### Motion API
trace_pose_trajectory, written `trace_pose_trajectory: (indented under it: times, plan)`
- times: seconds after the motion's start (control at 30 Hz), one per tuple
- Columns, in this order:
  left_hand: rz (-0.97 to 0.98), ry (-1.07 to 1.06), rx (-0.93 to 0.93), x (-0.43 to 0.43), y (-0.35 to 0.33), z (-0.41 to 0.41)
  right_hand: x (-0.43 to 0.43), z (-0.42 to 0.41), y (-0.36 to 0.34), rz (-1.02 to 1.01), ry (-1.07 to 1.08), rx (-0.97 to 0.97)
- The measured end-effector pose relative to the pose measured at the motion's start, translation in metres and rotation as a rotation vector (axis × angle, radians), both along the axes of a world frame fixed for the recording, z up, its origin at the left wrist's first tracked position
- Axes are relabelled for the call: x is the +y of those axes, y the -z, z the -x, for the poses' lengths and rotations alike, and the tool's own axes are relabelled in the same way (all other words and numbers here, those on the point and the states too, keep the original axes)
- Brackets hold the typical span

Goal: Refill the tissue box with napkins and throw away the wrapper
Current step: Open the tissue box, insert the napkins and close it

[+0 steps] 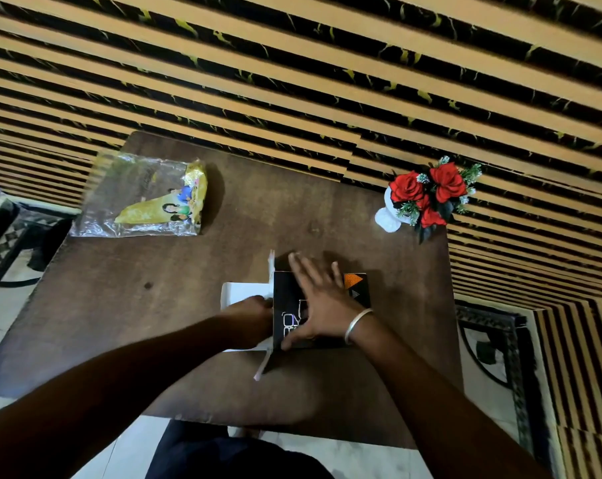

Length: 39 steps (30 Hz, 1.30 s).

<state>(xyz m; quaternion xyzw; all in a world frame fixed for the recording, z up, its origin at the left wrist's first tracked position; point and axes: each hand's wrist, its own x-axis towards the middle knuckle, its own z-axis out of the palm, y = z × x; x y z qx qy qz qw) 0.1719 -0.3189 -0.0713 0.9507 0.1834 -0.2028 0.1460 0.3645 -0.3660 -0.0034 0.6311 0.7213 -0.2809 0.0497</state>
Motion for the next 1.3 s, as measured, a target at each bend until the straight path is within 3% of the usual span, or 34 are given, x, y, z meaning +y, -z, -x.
trace_pose_trajectory:
  times: [0.13, 0.37, 0.53, 0.63, 0.97, 1.17, 1.3]
  plan:
    - [-0.072, -0.218, -0.173, 0.0, 0.009, 0.035, 0.005, -0.048, -0.011, 0.002, 0.319, 0.173]
    - [-0.176, -0.838, -0.274, -0.008, 0.011, 0.054, 0.012, -0.017, -0.005, 0.038, -0.112, -0.072]
    - [0.167, -1.202, -0.486, -0.017, 0.009, 0.05, 0.011, 0.022, 0.011, -0.004, -0.27, -0.142]
    - [0.277, -1.347, -0.503, -0.022, 0.008, 0.048, 0.01, 0.033, 0.013, -0.032, -0.269, -0.13]
    - [0.392, -1.542, -0.58, -0.025, 0.01, 0.05, 0.004, 0.039, 0.011, -0.086, -0.246, -0.098]
    - [0.469, -1.64, -0.648, -0.022, 0.011, 0.054, 0.002, 0.035, -0.002, -0.275, -0.203, 0.0]
    - [0.479, -1.608, -0.644, -0.022, 0.012, 0.056, 0.004, 0.031, 0.004, -0.037, -0.185, -0.068]
